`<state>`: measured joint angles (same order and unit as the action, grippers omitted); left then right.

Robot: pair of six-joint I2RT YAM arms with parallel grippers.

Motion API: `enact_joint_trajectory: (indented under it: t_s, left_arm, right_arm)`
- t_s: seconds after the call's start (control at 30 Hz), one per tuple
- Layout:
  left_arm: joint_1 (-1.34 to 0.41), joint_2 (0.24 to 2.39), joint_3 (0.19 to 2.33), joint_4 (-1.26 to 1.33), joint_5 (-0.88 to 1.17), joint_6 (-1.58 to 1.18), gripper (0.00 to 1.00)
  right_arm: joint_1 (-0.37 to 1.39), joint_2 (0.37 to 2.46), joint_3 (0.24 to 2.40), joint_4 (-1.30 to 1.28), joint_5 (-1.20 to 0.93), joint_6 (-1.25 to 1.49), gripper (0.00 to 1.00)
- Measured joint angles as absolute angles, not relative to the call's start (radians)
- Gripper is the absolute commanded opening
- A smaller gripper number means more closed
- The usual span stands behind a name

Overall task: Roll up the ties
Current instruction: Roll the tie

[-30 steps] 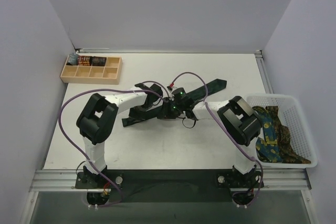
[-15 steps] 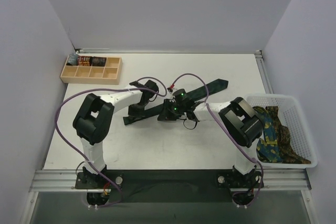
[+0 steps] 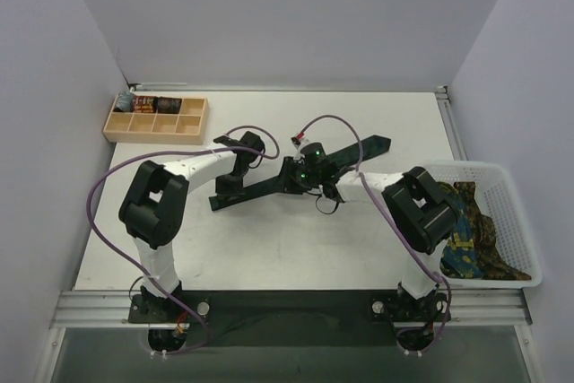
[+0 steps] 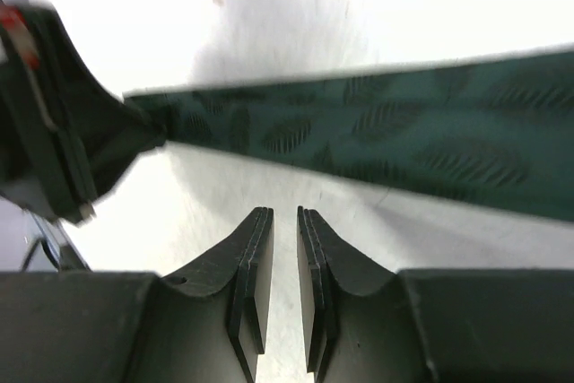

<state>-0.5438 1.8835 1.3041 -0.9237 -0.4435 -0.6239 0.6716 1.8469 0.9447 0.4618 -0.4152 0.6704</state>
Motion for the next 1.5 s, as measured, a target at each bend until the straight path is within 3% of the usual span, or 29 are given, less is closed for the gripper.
enact_joint_trajectory:
  t_s: [0.3, 0.8, 1.1, 1.13, 1.23, 1.3, 1.5]
  left_arm:
    - [-0.541, 1.884, 1.304, -0.923, -0.436, -0.624, 0.15]
    - [-0.507, 1.903, 1.331, -0.924, -0.408, -0.624, 0.17]
    - [-0.5, 1.925, 1.338, -0.923, -0.385, -0.624, 0.29]
    - [-0.498, 1.925, 1.338, -0.922, -0.381, -0.624, 0.36]
    - [-0.489, 1.925, 1.337, -0.914, -0.356, -0.619, 0.38]
    - [-0.482, 1.925, 1.334, -0.907, -0.341, -0.616, 0.46]
    - [-0.462, 1.903, 1.312, -0.876, -0.301, -0.612, 0.48]
  right_arm:
    - [0.623, 1.924, 1.104, 0.5, -0.387, 0.681, 0.18]
    - [0.623, 2.028, 1.045, 0.587, -0.399, 0.767, 0.18]
    - [0.622, 2.037, 1.045, 0.608, -0.41, 0.773, 0.18]
    - [0.622, 2.038, 1.045, 0.61, -0.411, 0.774, 0.18]
    - [0.622, 2.038, 1.045, 0.611, -0.412, 0.774, 0.18]
    - [0.622, 2.038, 1.045, 0.611, -0.413, 0.774, 0.18]
    - [0.622, 2.038, 1.045, 0.611, -0.418, 0.772, 0.18]
